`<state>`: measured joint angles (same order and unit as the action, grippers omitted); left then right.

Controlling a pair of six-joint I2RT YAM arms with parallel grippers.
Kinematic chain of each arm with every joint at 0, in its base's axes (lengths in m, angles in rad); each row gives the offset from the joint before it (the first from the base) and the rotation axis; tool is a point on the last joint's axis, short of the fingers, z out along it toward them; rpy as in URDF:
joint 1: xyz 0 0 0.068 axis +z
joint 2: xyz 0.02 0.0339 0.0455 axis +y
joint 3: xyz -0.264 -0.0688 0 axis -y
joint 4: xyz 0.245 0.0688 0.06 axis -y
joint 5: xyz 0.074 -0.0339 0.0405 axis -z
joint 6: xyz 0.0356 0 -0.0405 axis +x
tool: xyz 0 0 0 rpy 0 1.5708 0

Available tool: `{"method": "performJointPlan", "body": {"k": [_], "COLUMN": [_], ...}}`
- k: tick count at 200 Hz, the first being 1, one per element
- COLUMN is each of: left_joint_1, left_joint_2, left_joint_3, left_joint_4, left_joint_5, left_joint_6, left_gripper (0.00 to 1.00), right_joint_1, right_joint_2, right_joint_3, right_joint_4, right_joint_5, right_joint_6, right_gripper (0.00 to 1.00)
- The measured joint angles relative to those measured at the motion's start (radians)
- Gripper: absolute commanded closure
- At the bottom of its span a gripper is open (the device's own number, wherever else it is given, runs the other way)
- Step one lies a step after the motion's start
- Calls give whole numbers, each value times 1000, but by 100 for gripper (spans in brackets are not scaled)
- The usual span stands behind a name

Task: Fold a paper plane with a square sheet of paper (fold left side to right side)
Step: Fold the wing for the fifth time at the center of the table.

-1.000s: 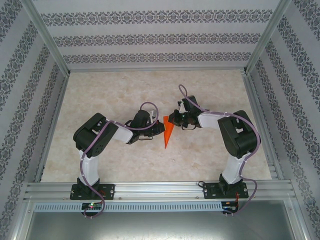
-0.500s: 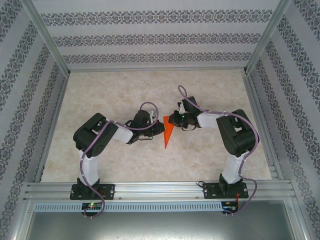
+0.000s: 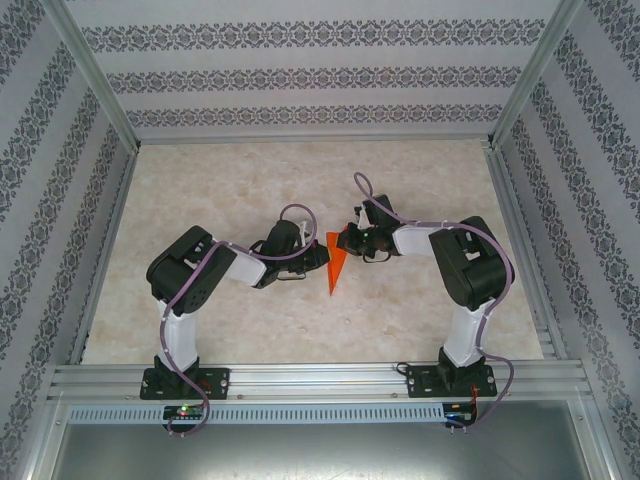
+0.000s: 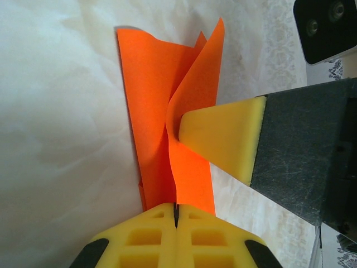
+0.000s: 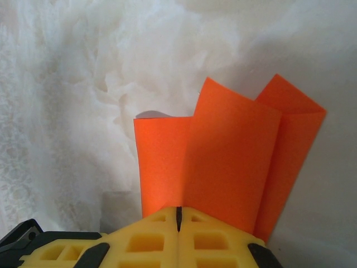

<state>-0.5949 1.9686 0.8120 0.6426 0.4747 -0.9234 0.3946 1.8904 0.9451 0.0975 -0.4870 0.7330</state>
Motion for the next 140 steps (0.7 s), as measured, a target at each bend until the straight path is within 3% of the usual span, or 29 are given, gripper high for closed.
{"method": "performJointPlan", "body": {"k": [16, 50, 91, 111, 140], "left_joint_1": [0, 0, 1, 1, 0], "left_joint_2": [0, -4, -74, -163, -305], "left_joint_3": [0, 0, 0, -6, -48], "left_joint_4": [0, -1, -103, -176, -208], "left_joint_5": [1, 7, 12, -5, -25], "left_joint_6": [0, 0, 18, 32, 38], "left_gripper": [100, 89, 69, 68, 80], "right_joint_1": [0, 0, 0, 0, 0], "right_joint_2": [2, 2, 1, 1, 1], "right_joint_3": [0, -1, -3, -6, -6], "right_joint_4": [-1, -7, -8, -3, -3], "right_joint_5": [0, 0, -1, -1, -2], "right_joint_6": [0, -8, -26, -27, -27], "right_gripper": [100, 100, 100, 100, 100]}}
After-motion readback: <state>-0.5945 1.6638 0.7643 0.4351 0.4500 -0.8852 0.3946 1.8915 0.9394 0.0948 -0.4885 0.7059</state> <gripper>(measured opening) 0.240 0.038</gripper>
